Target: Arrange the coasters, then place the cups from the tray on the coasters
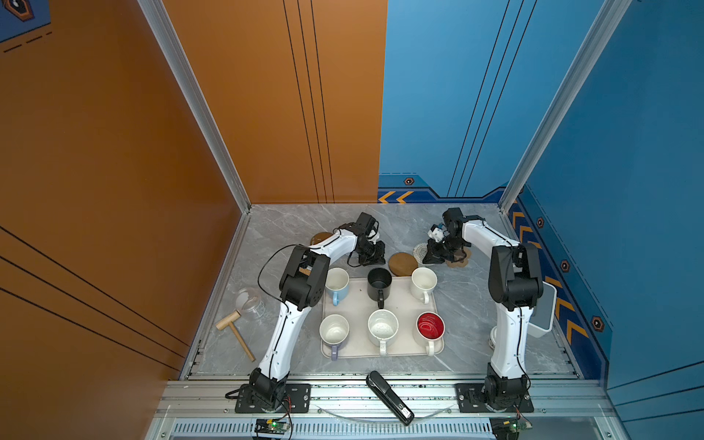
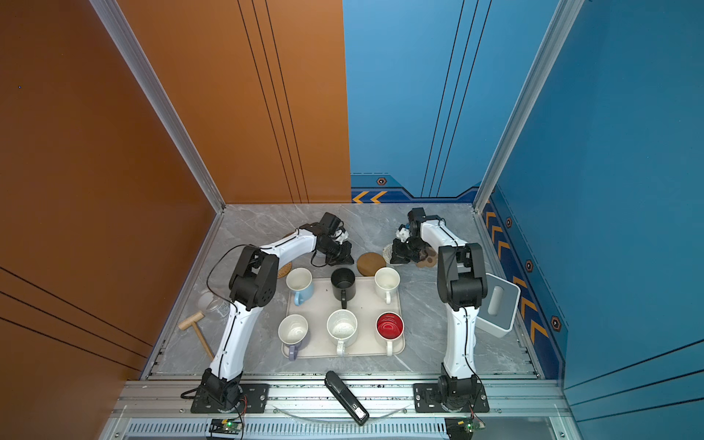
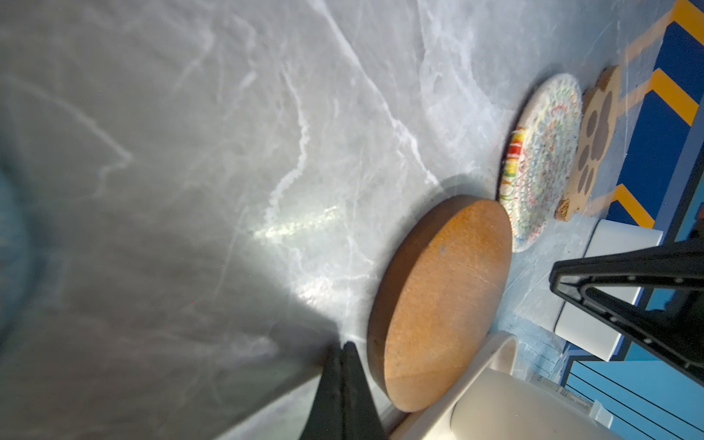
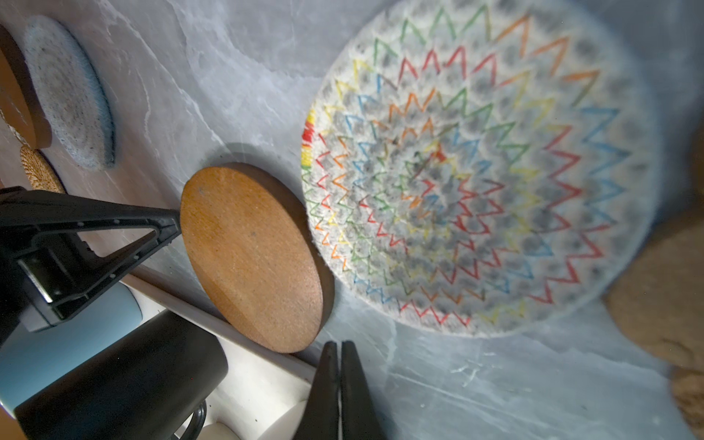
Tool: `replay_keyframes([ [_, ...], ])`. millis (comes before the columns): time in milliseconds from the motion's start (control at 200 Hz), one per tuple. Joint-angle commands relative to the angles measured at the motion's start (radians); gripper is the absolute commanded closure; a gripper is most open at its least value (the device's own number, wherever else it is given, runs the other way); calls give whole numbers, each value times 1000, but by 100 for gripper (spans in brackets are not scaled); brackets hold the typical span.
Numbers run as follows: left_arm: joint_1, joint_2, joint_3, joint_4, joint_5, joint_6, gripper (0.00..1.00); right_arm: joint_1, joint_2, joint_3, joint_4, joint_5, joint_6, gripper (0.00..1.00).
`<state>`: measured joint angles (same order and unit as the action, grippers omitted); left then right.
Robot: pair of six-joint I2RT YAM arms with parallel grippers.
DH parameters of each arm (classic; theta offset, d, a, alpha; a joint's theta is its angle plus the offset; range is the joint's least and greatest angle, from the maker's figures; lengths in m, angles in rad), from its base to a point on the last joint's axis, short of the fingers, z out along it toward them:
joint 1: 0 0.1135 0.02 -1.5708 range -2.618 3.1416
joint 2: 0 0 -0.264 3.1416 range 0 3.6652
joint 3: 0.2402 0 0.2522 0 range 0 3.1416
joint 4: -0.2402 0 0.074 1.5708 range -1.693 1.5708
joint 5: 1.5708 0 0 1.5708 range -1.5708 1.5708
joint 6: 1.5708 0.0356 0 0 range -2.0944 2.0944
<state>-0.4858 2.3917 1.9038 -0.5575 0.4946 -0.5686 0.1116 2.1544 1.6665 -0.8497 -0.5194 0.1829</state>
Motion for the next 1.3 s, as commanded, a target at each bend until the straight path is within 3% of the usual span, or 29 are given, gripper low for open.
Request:
replay_keyframes([
  [0, -15, 6, 11, -54, 0, 17, 100, -4, 18, -12, -26, -5, -17, 100],
  [411, -29, 27, 45, -53, 17, 15, 100, -12, -14, -39, -25, -25, -28, 100],
  [1297, -28, 69, 126, -52, 2, -30, 100, 39, 98, -9, 53, -103, 25, 100],
])
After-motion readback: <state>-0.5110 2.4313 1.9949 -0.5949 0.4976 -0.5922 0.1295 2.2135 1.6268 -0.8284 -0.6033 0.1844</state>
